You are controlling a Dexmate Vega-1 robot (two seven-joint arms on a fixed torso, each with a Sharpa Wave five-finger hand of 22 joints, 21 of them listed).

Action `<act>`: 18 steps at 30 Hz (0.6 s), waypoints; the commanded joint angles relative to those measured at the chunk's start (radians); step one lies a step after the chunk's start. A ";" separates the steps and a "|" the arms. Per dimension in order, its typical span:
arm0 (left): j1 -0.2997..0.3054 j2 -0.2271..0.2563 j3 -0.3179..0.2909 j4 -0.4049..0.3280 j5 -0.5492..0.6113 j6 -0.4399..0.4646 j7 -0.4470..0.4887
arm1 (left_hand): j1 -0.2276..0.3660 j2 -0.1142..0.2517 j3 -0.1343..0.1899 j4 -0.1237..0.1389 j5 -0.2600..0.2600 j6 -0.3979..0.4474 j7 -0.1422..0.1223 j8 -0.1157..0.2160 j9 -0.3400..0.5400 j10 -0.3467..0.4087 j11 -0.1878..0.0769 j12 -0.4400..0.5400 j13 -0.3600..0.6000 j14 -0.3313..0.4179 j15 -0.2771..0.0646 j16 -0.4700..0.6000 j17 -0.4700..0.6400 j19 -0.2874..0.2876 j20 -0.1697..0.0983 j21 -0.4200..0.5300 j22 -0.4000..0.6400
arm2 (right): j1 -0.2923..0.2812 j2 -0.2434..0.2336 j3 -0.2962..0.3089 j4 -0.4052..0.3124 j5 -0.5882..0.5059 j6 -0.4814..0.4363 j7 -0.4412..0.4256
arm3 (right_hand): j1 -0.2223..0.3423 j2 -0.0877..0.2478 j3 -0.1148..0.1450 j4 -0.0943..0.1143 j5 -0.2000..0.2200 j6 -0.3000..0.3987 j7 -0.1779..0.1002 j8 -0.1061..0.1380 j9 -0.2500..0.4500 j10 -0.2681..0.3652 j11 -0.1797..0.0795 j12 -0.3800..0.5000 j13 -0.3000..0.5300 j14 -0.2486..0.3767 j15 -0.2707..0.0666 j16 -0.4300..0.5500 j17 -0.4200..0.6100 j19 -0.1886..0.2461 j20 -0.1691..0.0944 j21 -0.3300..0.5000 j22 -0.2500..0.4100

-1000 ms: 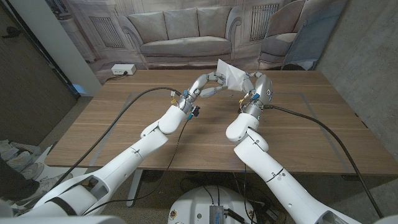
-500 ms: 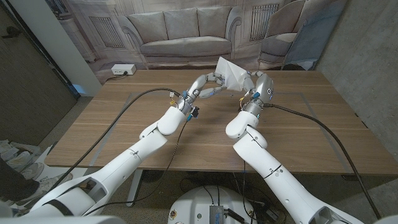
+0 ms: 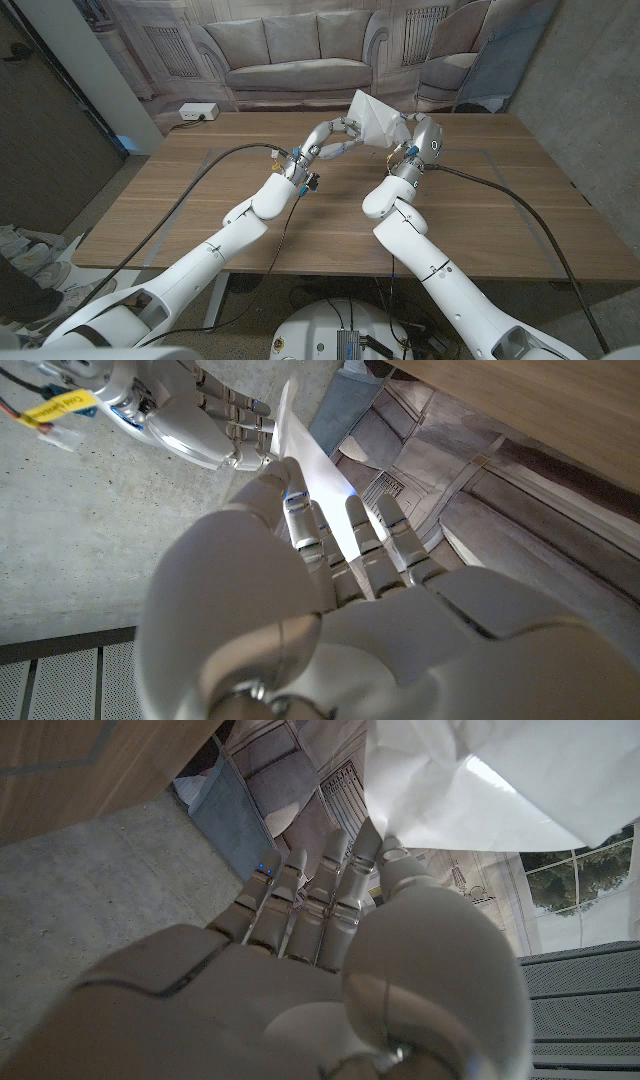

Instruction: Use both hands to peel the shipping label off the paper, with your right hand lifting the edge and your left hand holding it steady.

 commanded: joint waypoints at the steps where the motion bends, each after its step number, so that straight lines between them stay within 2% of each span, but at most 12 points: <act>1: 0.008 0.004 -0.003 -0.005 -0.006 -0.005 0.001 | 0.000 0.003 0.008 0.000 0.010 0.009 0.002 0.005 0.121 0.005 -0.003 -0.003 0.004 0.005 -0.133 -0.006 0.005 -0.012 0.001 0.006 0.003 | 0.015 0.017 0.010 0.024 -0.016 -0.041 -0.013 | 0.004 -0.009 0.006 0.002 0.004 0.010 0.007 0.001 0.002 0.003 -0.003 0.005 0.004 -0.001 -0.110 -0.002 0.001 -0.006 -0.003 0.009 0.002; 18: 0.004 0.002 -0.001 -0.005 -0.015 -0.001 -0.010 | -0.003 0.002 0.010 0.002 0.009 0.007 0.006 0.004 0.128 0.006 -0.002 -0.003 0.005 0.005 -0.134 -0.008 0.007 -0.014 0.003 0.011 0.002 | 0.026 0.032 0.027 0.048 -0.025 -0.070 -0.023 | 0.004 -0.013 0.009 0.002 0.006 0.016 0.005 0.000 0.001 0.006 -0.005 0.007 0.004 0.001 -0.110 -0.002 0.001 -0.007 -0.002 0.015 0.000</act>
